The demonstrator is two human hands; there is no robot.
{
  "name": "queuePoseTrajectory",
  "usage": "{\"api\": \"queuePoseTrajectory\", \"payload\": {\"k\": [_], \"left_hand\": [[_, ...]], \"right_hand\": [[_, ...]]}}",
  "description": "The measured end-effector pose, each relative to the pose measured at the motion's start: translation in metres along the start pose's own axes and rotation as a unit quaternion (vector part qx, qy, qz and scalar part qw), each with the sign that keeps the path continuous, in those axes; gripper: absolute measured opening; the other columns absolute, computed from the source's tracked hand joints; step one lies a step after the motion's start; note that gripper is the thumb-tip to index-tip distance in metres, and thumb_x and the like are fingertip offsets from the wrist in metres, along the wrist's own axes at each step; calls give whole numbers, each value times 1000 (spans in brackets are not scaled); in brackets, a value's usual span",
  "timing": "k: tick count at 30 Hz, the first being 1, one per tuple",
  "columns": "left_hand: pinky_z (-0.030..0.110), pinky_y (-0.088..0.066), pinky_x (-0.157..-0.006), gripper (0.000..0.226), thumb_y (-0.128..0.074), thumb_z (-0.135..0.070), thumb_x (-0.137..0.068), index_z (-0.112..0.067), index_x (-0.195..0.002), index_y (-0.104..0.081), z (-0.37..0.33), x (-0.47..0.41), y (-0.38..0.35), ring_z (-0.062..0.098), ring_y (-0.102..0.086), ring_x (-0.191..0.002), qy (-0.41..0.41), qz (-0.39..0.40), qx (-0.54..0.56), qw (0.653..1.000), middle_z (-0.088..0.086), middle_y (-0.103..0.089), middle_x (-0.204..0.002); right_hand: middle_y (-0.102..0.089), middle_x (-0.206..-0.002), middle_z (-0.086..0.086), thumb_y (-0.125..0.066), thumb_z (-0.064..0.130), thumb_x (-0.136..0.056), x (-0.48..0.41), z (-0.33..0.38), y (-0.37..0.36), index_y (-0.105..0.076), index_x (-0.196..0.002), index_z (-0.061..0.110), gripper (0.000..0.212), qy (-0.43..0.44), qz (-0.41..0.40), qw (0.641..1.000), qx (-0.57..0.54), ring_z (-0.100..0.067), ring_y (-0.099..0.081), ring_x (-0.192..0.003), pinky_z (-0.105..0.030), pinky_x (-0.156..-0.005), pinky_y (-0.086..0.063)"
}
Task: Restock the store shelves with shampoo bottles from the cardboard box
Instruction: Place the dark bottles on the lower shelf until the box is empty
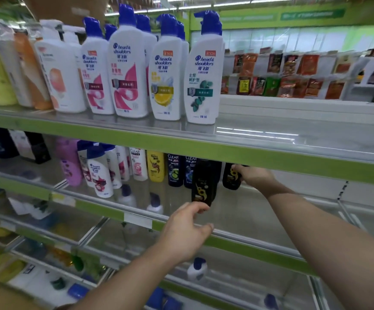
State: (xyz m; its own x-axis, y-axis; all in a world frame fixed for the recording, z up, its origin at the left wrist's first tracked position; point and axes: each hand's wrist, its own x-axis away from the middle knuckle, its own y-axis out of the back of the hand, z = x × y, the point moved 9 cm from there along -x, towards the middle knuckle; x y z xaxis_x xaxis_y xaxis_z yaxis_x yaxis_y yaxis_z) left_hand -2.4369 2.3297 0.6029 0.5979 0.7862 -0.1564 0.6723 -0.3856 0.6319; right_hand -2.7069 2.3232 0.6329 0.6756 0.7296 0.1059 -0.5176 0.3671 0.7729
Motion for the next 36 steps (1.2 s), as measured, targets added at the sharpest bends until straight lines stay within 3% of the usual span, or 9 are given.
{"api": "queuePoseTrajectory", "payload": {"k": [2, 5, 7, 11, 15, 19, 23, 27, 36], "left_hand": [[19, -39, -91, 43, -66, -43, -86, -46, -128, -57, 3, -2, 1, -4, -51, -111, 4, -5, 3, 1000, -27, -54, -121], [21, -40, -92, 41, -66, -44, -86, -46, -126, -57, 6, -5, 3, -5, -51, -112, 9, -9, -2, 1000, -27, -54, -120], [22, -42, -93, 41, -66, -44, -86, -47, -126, -57, 9, -6, 5, -6, -51, -112, 15, -13, -3, 1000, -29, -54, -118], [22, -43, -94, 40, -66, -43, -87, -47, -126, -58, 11, -8, 5, -7, -51, -111, 21, -18, -6, 1000, -29, -53, -117], [20, -40, -89, 39, -65, -42, -87, -46, -126, -58, 12, -8, 3, -6, -50, -110, 22, -19, -14, 999, -30, -52, -114], [19, -40, -88, 39, -65, -41, -87, -43, -126, -59, 15, -8, 4, -6, -50, -110, 26, -20, -14, 999, -27, -53, -116], [20, -41, -90, 38, -65, -41, -88, -43, -126, -59, 18, -8, 7, -4, -51, -111, 27, -24, -22, 999, -25, -54, -117], [22, -43, -92, 39, -64, -42, -89, -43, -127, -58, 21, -6, 9, -3, -50, -112, 31, -25, -25, 999, -25, -54, -118], [25, -46, -94, 38, -64, -41, -88, -42, -126, -59, 21, -7, 10, -4, -51, -111, 25, -28, -29, 999, -24, -55, -118]], "right_hand": [[-60, -84, 5, -42, 56, -99, -5, 0, -2, -53, -65, 24, 47, -3, -3, 1000, 6, -21, -54, -92, -26, -80, -31], [-55, -104, 2, -41, 54, -100, -9, 0, -4, -52, -73, 27, 40, 9, -8, 1000, 28, -26, -55, -115, -26, -85, -31], [-62, -112, -1, -44, 50, -101, -12, 0, -2, -54, -76, 26, 36, 25, -25, 999, 27, -25, -56, -112, -25, -83, -31], [-66, -125, -6, -49, 42, -101, -16, 4, -1, -62, -98, 25, 22, 63, -55, 996, 10, -27, -57, -116, -25, -85, -33], [-60, -136, -5, -48, 42, -102, -19, 10, -3, -64, -120, 23, 30, 86, -56, 995, -3, -26, -52, -126, -24, -91, -32], [-63, -132, -5, -48, 41, -102, -20, 16, -7, -64, -109, 26, 22, 100, -51, 994, 3, -24, -54, -122, -21, -84, -28], [-64, -130, -6, -50, 38, -101, -22, 19, -5, -67, -114, 20, 28, 122, -69, 990, 8, -26, -55, -121, -23, -87, -29], [-66, -123, -7, -52, 38, -100, -24, 15, 0, -66, -103, 25, 19, 128, -86, 988, 4, -23, -56, -107, -24, -86, -31], [-63, -130, -8, -46, 39, -103, -30, 11, -6, -66, -118, 19, 32, 112, -60, 992, 6, -28, -56, -119, -25, -87, -31]]}}
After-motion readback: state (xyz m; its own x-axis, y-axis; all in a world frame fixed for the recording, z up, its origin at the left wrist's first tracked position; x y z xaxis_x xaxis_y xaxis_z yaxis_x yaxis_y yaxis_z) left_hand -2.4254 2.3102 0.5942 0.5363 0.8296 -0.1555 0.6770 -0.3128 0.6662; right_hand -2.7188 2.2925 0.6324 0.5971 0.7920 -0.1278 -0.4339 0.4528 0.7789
